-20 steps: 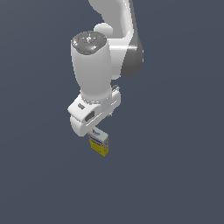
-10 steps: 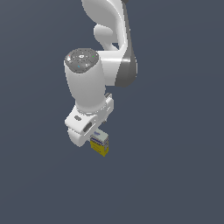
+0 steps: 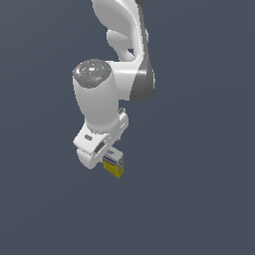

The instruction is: Pick up the object and move it to a goal position.

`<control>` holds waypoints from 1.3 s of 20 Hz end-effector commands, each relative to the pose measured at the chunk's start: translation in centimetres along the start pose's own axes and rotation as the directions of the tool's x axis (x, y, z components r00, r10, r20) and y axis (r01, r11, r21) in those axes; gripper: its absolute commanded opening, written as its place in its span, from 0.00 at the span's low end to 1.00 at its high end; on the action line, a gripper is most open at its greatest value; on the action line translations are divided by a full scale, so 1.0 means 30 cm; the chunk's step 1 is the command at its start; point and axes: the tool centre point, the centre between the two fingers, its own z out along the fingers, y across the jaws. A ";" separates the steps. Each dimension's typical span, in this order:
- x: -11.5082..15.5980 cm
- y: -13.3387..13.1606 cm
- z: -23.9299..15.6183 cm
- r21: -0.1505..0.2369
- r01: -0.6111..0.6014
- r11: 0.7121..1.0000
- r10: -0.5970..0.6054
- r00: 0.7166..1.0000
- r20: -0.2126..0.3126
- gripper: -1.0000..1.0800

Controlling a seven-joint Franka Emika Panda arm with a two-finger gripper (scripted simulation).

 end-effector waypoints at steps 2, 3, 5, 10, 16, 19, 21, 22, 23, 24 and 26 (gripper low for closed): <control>-0.001 -0.001 0.034 0.001 0.001 1.000 -0.001 1.000 0.000 0.96; 0.000 -0.002 0.049 0.001 0.001 1.000 -0.001 1.000 0.000 0.96; -0.002 -0.002 0.086 0.001 0.002 1.000 -0.002 1.000 0.000 0.96; -0.001 -0.004 0.150 0.001 0.004 1.000 -0.004 1.000 0.000 0.96; 0.000 0.001 0.159 0.001 0.004 1.000 -0.004 1.000 0.000 0.96; 0.000 0.001 0.159 0.001 0.004 1.000 -0.004 1.000 0.000 0.00; 0.000 0.001 0.159 0.001 0.004 1.000 -0.004 1.000 0.000 0.00; 0.000 0.001 0.159 0.001 0.004 1.000 -0.004 1.000 0.000 0.00; 0.000 0.001 0.159 0.001 0.004 1.000 -0.004 1.000 0.000 0.00; 0.000 0.001 0.159 0.001 0.004 1.000 -0.004 1.000 0.000 0.00; 0.000 0.001 0.159 0.001 0.004 1.000 -0.004 1.000 0.000 0.00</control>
